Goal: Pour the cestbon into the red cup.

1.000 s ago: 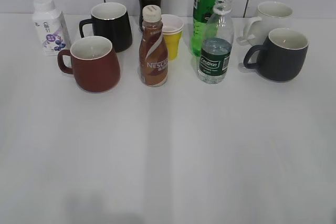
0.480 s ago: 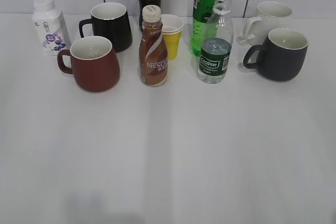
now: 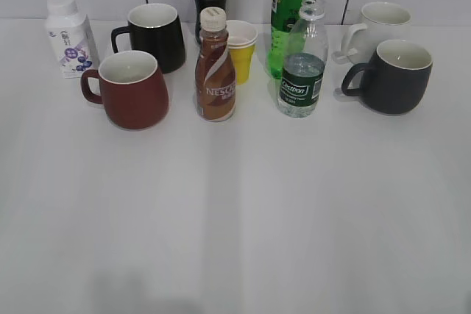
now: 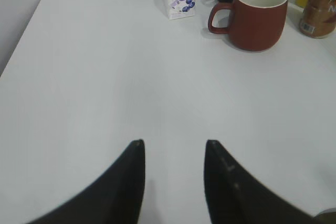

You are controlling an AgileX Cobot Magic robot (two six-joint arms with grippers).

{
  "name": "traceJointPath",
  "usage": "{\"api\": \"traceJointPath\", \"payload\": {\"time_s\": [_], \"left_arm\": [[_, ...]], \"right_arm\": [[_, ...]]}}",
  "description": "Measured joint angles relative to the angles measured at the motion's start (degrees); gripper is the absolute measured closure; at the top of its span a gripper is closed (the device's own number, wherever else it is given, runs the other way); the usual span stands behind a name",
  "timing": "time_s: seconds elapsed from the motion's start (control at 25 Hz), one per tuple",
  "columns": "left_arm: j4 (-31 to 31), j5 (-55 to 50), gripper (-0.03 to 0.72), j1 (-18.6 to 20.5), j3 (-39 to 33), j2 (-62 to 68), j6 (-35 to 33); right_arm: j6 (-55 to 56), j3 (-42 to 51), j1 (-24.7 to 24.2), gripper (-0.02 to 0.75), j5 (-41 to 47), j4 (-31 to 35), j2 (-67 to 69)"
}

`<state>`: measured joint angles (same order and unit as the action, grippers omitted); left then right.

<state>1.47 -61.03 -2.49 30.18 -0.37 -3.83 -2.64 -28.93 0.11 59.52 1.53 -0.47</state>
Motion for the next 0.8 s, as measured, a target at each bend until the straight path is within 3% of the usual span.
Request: {"api": "traceJointPath", "payload": {"time_s": [0.8], "left_arm": [[0.0,0.0,0.4,0.0,0.0,0.0,0.0]], "right_arm": [[0.0,0.0,0.0,0.309,0.0,0.0,0.0]]}}
